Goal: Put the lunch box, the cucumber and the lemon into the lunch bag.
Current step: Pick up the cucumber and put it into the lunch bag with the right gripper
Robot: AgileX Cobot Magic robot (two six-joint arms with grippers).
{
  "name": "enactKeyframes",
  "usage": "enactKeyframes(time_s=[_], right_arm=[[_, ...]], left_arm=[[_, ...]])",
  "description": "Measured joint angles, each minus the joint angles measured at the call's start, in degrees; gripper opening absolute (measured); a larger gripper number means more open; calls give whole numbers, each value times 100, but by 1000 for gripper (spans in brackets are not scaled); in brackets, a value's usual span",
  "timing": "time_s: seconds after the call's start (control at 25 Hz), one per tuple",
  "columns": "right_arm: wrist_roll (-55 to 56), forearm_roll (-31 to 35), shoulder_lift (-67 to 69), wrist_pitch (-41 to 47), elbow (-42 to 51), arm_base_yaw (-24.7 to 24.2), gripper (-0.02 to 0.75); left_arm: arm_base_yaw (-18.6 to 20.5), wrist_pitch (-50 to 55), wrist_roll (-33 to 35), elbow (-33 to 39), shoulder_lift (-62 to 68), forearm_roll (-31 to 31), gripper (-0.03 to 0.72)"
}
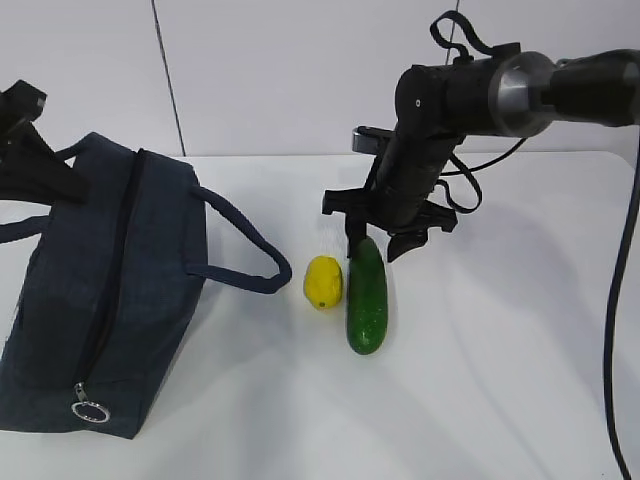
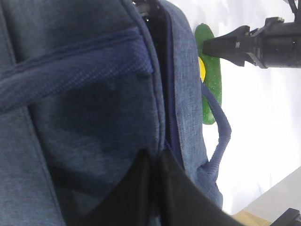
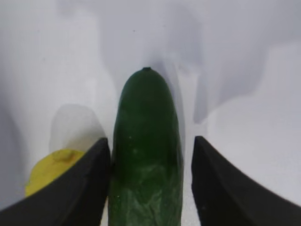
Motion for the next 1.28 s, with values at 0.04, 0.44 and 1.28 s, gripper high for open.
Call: enactKeyframes(time_s=[0.04, 0.44, 1.28], right_arm=[[0, 0, 0, -3, 0, 0, 401], [0, -12, 0, -25, 0, 0, 281], [-12, -120, -31, 175, -9, 0, 267]], left_arm=[[0, 0, 0, 0, 0, 0, 1], [0, 0, 0, 0, 0, 0, 1], [0, 0, 0, 0, 0, -10, 1]])
